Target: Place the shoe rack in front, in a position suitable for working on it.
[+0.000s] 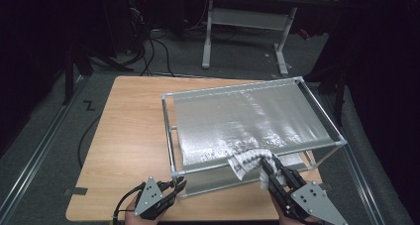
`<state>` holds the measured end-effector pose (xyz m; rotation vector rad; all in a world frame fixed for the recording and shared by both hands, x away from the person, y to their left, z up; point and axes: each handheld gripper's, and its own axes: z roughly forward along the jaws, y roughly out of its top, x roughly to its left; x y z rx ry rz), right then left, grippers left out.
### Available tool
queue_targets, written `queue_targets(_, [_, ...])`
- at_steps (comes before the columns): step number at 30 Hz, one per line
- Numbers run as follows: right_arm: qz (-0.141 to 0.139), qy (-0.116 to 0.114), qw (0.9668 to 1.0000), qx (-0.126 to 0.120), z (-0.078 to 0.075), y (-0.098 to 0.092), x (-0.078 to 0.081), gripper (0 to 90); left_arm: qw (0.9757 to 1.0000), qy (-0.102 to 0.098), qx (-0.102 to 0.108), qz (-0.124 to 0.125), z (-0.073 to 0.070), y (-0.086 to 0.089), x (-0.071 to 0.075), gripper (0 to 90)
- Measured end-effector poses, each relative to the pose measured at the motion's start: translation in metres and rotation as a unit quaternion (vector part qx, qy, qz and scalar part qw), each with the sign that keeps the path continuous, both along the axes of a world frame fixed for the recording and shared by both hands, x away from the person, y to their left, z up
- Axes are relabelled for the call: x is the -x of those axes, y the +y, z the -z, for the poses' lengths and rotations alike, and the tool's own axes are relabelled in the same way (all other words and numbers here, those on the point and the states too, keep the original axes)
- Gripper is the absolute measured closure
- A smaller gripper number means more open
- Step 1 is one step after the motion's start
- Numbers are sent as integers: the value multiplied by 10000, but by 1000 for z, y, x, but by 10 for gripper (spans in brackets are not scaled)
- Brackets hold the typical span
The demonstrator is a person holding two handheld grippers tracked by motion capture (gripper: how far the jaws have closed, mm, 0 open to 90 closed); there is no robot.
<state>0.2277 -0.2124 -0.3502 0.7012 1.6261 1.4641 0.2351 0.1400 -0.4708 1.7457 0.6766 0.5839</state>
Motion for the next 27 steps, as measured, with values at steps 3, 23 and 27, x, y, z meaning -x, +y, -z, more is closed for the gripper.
queue_targets(3, [-38,-58,10000,-22,-6,7,-4,770,10000,-4,8,4,0,0,0,801])
queue_targets(23, [-673,245,9974,34,3,97,-30,750,10000,-13,22,3,0,0,0,801])
queue_targets(27, [-681,421,9968,74,9,116,-35,740,10000,-10,4,-7,0,0,0,800])
